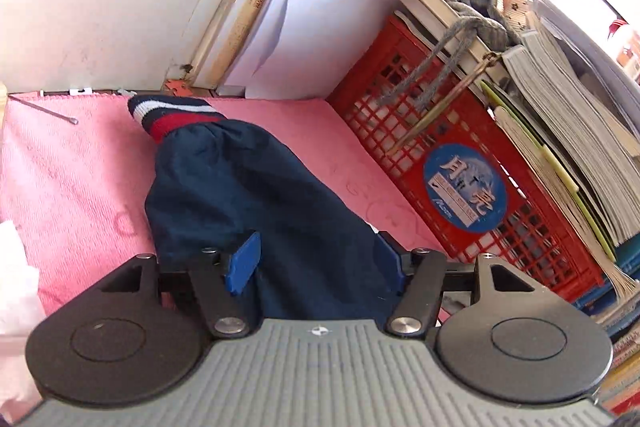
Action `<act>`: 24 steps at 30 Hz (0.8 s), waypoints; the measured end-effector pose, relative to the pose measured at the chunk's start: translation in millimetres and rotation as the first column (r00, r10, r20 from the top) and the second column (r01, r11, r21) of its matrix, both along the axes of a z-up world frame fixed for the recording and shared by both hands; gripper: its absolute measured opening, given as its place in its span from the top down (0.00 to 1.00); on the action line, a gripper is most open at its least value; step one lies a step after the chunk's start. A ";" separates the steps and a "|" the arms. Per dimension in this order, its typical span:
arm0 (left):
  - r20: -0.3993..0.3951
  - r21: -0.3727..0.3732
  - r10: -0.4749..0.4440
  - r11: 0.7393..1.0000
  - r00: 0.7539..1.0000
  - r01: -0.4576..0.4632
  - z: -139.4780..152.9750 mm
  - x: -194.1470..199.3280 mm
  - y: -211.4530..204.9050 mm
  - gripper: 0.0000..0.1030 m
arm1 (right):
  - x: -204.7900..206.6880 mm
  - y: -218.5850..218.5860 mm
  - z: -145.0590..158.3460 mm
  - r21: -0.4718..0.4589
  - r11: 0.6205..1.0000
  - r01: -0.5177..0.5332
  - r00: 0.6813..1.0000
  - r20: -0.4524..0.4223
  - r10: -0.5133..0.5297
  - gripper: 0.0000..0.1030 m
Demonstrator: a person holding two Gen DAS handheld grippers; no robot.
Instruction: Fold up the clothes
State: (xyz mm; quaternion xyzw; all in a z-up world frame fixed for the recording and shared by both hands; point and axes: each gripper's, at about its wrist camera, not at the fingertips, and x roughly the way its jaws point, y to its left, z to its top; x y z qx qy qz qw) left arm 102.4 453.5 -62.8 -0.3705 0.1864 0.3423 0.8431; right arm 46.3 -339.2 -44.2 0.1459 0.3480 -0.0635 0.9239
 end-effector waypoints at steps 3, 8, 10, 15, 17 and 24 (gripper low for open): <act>-0.044 0.090 0.016 0.996 0.999 -0.012 15.6 8.3 9.0 1.00 | 8.9 3.9 -1.5 -0.037 0.999 0.011 1.000 -0.010 -0.012 0.00; -0.018 0.142 0.042 0.989 0.999 -0.039 51.5 -7.7 25.7 0.96 | 14.6 1.8 -3.4 -0.038 0.999 0.036 0.999 -0.003 -0.036 0.00; -0.089 0.109 0.034 0.994 0.995 -0.024 50.8 -13.2 27.3 0.67 | 13.7 1.9 -4.2 -0.039 0.998 0.040 0.999 0.003 -0.040 0.00; -0.180 0.126 -0.005 0.992 0.984 0.028 29.1 -24.1 19.6 0.42 | 12.0 3.6 -4.9 -0.048 0.998 0.040 0.999 0.010 -0.040 0.00; -0.201 0.111 0.018 0.994 0.979 0.004 19.6 -23.2 21.3 0.25 | 11.9 4.3 -4.6 -0.053 0.998 0.033 0.999 0.008 -0.033 0.00; -0.179 0.140 0.063 0.990 0.982 -0.038 -0.7 -4.7 24.3 0.46 | 10.2 8.3 -5.4 -0.075 0.997 0.012 1.000 0.007 -0.011 0.00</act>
